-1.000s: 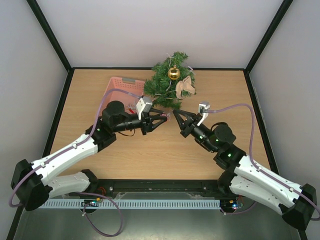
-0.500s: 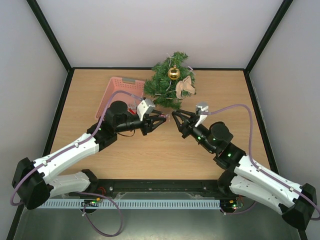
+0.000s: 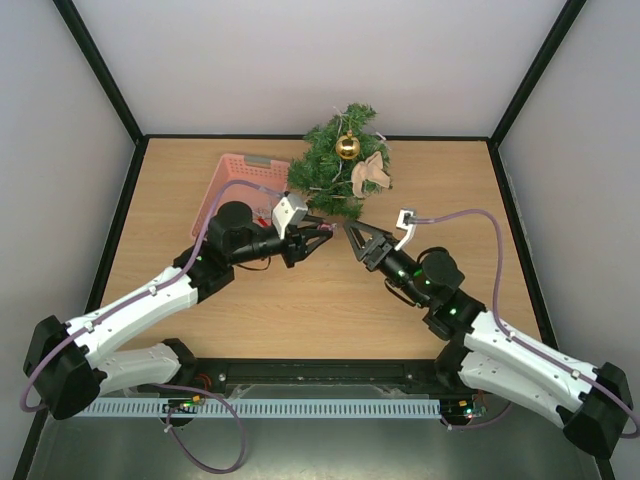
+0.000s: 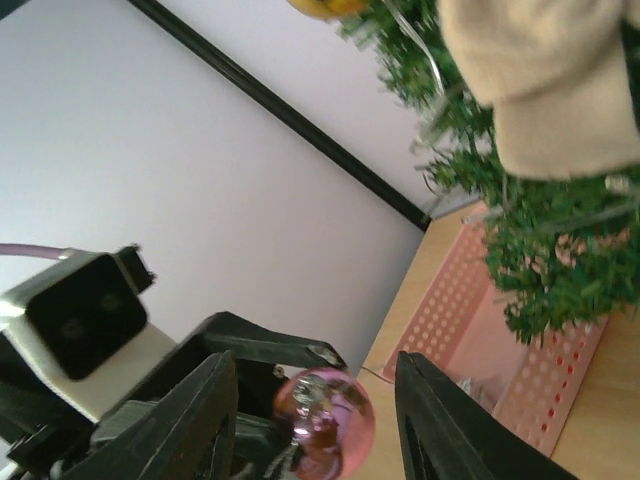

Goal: Decorate the small christmas tree
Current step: Hang the decoration item on the Christmas tree.

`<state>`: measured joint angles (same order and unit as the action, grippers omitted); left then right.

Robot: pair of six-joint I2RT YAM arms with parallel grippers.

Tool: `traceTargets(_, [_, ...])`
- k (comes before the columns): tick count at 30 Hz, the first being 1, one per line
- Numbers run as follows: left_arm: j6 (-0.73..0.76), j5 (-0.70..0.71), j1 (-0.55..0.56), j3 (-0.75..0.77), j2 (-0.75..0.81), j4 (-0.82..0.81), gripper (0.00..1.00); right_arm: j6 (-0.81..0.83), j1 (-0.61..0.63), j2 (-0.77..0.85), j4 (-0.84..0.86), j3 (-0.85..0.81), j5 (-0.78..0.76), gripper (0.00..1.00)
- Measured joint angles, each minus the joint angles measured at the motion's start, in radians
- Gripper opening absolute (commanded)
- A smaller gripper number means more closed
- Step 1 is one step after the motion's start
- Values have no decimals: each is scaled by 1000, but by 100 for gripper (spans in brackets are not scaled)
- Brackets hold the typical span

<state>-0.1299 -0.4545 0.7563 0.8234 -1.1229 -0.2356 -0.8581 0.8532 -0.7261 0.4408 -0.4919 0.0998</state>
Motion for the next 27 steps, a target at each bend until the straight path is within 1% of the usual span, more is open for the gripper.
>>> traceTargets(4, [-12,1,0,0,3,-24,28,-98,0,-63,47,6,22,42])
traceTargets(9, [-16,-9,0,0,4,-44,28,-172,4,-80,113,23,36,38])
traceTargets(11, [-15,-23,0,0,5,-44,28,-199,4,-77,116,26,34,38])
traceTargets(14, [-2,-53,0,0,11,-41,28,-267,4,-61,63,6,32,42])
traceTargets(17, [35,-74,0,0,22,-26,28,-323,5,-31,-48,-55,21,46])
traceTargets(21, [113,-89,0,5,33,29,28,-390,4,30,-160,-88,-5,45])
traceTargets(24, [177,-91,2,26,33,86,28,-438,5,55,-225,-89,-14,42])
traceTargets(27, [230,-91,5,44,41,123,29,-477,5,61,-231,-83,-8,41])
